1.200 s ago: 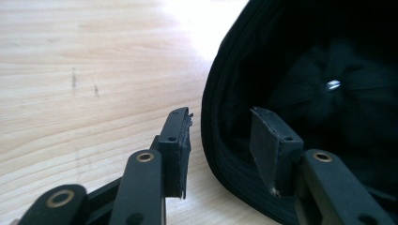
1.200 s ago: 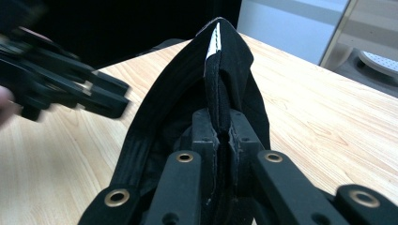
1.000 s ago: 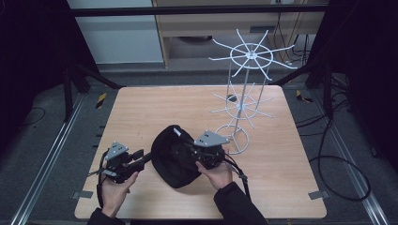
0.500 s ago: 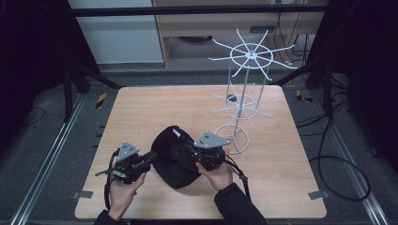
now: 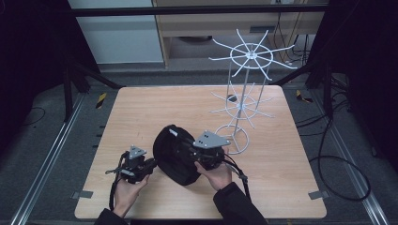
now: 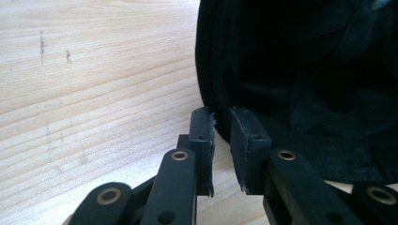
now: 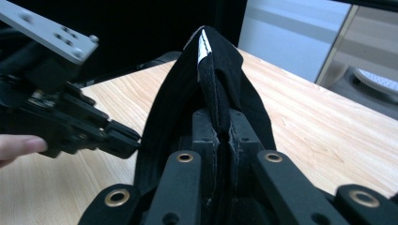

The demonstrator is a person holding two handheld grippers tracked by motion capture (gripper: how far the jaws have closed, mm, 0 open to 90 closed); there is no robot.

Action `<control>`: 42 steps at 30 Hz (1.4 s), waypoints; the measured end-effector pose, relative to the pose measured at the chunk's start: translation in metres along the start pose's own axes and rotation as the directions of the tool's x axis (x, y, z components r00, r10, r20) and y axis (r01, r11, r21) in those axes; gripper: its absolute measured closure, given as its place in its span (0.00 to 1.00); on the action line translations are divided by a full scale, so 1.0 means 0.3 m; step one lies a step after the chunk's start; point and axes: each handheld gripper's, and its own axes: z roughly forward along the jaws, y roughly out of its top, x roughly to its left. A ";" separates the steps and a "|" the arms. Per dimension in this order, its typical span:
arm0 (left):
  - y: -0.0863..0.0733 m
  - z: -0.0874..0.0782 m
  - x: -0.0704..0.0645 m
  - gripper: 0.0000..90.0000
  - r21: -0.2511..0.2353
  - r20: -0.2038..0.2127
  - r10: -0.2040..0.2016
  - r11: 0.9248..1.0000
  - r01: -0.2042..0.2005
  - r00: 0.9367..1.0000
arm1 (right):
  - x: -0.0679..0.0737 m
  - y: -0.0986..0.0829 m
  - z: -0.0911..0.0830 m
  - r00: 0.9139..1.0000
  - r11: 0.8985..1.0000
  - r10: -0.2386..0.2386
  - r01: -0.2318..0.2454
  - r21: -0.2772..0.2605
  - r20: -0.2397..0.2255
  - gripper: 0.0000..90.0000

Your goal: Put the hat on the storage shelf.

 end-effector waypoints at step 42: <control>0.058 -0.230 0.004 0.59 -0.289 0.224 0.003 0.955 0.063 0.975 | 0.129 -0.069 0.048 0.993 0.994 -0.083 0.089 0.069 -0.085 0.92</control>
